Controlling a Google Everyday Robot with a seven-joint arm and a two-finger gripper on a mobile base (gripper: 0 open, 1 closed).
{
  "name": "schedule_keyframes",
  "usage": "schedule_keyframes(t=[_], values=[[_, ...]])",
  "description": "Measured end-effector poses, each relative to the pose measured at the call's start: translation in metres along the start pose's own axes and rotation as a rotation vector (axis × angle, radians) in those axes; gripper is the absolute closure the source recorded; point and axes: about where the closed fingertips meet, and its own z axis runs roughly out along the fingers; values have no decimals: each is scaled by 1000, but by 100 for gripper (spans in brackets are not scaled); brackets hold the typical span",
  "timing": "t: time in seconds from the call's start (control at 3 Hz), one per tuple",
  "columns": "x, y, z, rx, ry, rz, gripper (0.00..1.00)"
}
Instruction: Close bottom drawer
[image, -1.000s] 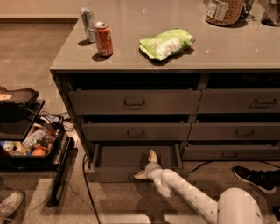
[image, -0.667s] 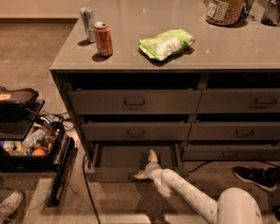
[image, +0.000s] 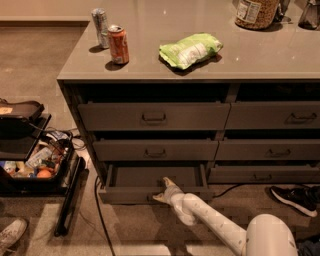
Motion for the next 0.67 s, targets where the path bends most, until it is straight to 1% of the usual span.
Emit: schedule_keyframes(t=[0.67], values=[[5,4,0,2,3,15,89]])
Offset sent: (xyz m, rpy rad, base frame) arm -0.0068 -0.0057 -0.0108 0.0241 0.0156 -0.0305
